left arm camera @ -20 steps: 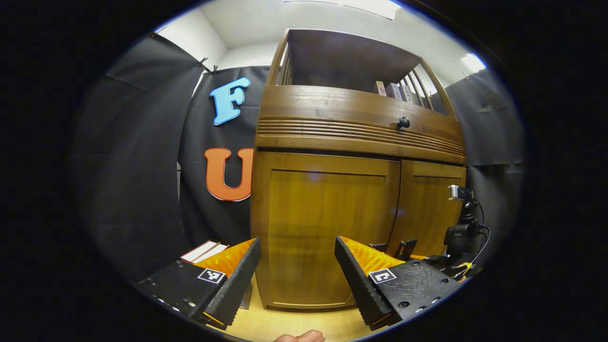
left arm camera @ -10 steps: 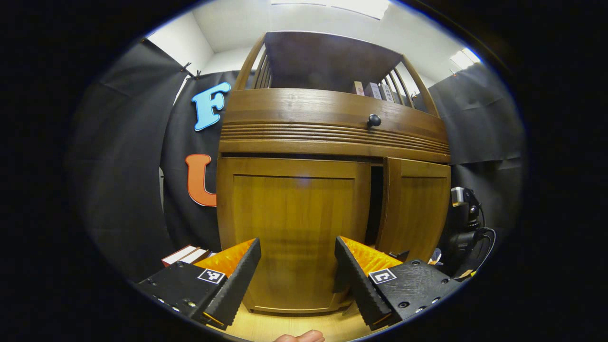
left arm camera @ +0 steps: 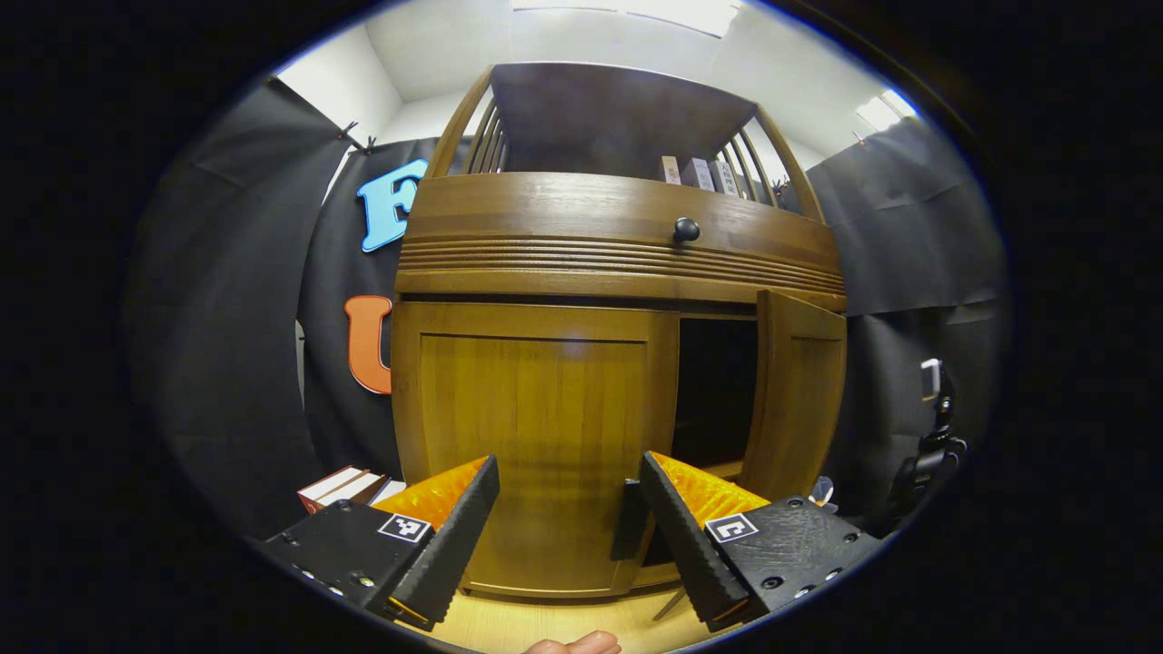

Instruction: Open the right door of the double-door shoe cabinet with the right hand, and open the left door with the left hand.

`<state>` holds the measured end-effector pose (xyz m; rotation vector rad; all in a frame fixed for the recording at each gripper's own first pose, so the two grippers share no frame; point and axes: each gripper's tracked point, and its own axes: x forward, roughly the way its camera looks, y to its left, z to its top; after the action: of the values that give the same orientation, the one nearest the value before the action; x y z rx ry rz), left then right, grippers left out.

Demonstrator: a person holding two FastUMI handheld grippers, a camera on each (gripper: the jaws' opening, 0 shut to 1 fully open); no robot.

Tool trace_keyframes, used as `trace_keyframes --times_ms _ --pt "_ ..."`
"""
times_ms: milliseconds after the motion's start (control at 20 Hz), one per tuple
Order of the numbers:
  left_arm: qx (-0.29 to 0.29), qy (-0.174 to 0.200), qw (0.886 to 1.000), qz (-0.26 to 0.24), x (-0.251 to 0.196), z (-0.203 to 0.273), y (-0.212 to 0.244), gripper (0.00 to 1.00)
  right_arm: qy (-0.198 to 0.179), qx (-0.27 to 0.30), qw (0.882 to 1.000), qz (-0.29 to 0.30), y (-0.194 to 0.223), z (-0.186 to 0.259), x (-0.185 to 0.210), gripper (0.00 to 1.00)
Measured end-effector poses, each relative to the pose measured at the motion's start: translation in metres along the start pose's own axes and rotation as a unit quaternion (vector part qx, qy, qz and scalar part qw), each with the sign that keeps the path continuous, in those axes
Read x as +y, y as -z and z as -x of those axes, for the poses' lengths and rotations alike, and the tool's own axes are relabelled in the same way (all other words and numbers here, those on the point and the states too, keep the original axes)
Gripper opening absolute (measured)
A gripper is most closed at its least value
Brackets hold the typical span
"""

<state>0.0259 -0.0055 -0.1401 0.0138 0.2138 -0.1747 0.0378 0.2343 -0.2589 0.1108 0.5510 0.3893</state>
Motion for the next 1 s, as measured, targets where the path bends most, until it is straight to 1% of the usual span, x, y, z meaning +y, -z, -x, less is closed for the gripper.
trace_keyframes --times_ms 50,650,1000 --pt "0.0 0.001 1.0 0.0 -0.004 0.001 0.0 0.94 -0.002 -0.001 1.0 0.001 0.002 0.006 -0.001 0.27" --pt "-0.003 0.021 1.0 -0.005 -0.055 0.01 -0.003 0.94 -0.009 -0.009 1.0 0.001 0.016 0.077 -0.042 0.27" --pt "-0.006 0.03 1.0 -0.008 -0.079 0.009 -0.005 0.94 0.003 -0.016 1.0 -0.002 0.019 0.109 -0.073 0.26"
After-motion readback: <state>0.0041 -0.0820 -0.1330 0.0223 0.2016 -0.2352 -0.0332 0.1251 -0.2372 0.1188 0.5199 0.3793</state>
